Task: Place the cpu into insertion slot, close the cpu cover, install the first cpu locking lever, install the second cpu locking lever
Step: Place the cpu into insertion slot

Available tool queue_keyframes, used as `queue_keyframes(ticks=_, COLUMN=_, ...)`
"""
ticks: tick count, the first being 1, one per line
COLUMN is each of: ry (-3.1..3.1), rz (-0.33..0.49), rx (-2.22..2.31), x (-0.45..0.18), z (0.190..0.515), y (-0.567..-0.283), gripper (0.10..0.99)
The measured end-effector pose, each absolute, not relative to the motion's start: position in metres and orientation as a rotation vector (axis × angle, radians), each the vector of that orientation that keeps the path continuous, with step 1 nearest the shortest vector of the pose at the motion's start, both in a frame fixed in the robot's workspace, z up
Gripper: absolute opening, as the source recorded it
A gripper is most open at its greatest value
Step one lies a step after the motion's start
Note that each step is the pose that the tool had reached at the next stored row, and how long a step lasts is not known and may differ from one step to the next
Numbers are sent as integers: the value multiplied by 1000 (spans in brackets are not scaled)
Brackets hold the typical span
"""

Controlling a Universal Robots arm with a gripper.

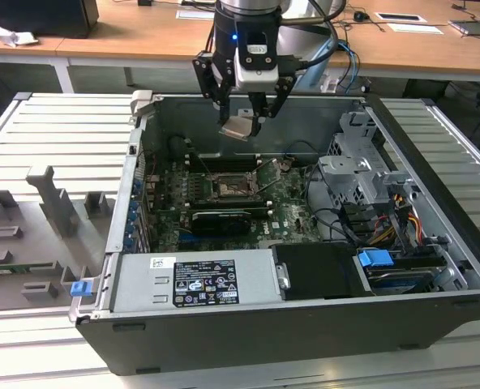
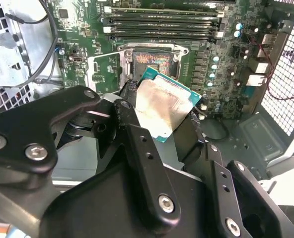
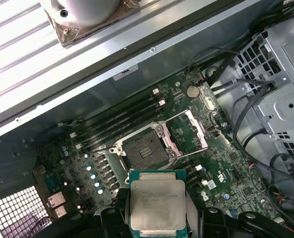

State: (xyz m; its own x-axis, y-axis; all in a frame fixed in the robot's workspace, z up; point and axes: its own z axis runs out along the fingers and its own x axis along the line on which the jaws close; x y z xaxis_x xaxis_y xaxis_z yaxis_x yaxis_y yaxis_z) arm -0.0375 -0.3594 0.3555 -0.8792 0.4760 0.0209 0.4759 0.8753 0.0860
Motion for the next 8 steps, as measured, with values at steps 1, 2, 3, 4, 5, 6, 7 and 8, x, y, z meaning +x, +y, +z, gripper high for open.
queue_keyframes(ticks=1, ry=3038, rz=139, rx=782, x=-38, z=355, y=-359, gripper=537)
queue_keyframes(ticks=2, ry=3036, rz=139, rx=790, x=-37, z=355, y=-359, gripper=537)
queue_keyframes(ticks=3, ry=3033, rz=139, rx=801, x=-37, z=355, y=-359, gripper=537)
queue_keyframes(ticks=4, ry=3030, rz=139, rx=811, x=-37, z=355, y=-359, gripper=537)
queue_keyframes(ticks=5, ry=3026, rz=139, rx=823, x=-37, z=355, y=-359, gripper=537)
queue_keyframes(ticks=6, ry=3023, rz=139, rx=833, x=-37, z=355, y=-359, gripper=537)
queue_keyframes(ticks=7, ry=3021, rz=139, rx=841, x=-37, z=355, y=-359, gripper=537)
queue_keyframes(ticks=8, ry=3018, rz=139, rx=849, x=-37, z=355, y=-359, gripper=537)
